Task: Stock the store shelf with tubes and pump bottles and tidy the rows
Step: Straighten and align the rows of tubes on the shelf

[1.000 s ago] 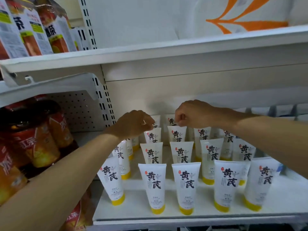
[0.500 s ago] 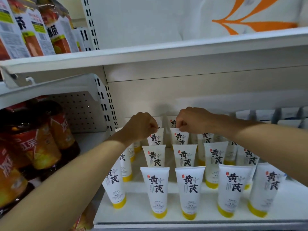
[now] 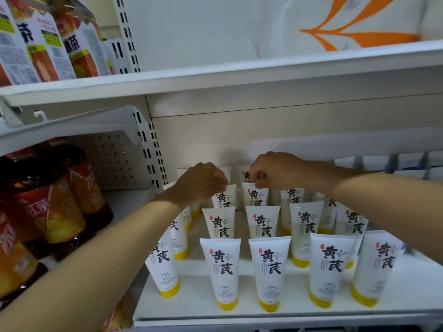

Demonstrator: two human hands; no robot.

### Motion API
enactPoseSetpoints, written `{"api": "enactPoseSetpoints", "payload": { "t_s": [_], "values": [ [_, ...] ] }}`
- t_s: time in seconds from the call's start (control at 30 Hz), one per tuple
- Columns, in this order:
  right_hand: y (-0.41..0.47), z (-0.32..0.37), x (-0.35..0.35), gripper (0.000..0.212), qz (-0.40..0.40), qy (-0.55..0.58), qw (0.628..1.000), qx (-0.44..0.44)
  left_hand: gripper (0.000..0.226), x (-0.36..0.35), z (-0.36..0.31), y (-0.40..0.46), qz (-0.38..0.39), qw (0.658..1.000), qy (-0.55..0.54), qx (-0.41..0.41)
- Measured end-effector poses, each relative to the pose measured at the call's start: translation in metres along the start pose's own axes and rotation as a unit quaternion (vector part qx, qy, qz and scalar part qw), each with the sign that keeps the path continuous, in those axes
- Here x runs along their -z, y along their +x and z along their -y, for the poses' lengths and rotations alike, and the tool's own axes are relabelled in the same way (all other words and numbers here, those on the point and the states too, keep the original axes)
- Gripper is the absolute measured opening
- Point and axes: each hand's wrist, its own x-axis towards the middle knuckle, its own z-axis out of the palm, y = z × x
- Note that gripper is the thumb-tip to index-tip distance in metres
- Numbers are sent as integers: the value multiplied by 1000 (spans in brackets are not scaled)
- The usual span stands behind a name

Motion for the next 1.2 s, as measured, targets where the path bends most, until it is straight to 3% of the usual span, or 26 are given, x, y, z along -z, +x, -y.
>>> {"api": "enactPoseSetpoints", "payload": {
  "t_s": [0.23, 0.43, 0.6, 0.83, 1.03, 1.2],
  "values": [
    [-7, 3, 15, 18, -28, 29, 999, -17, 26, 16, 4, -9, -2, 1000, -26, 7],
    [-45, 24, 31, 19, -152, 120, 980, -34, 29, 48, -15, -37, -69, 993, -93, 25],
    [-83, 47, 27, 14, -256, 167, 951, -52, 30, 43, -36, -77, -179, 946, -264, 53],
    [-151, 74, -5, 6, -357, 223, 906, -38, 27, 16, -76, -137, -309, 903, -294, 57],
    [-194, 97, -55, 10, -385, 321, 862, -75, 49, -38, -91, -188, -333, 879, -321, 115],
    [-208, 112, -122, 18, -306, 361, 868, -149, 73, -94, -90, -213, -287, 878, -330, 193]
  ]
}}
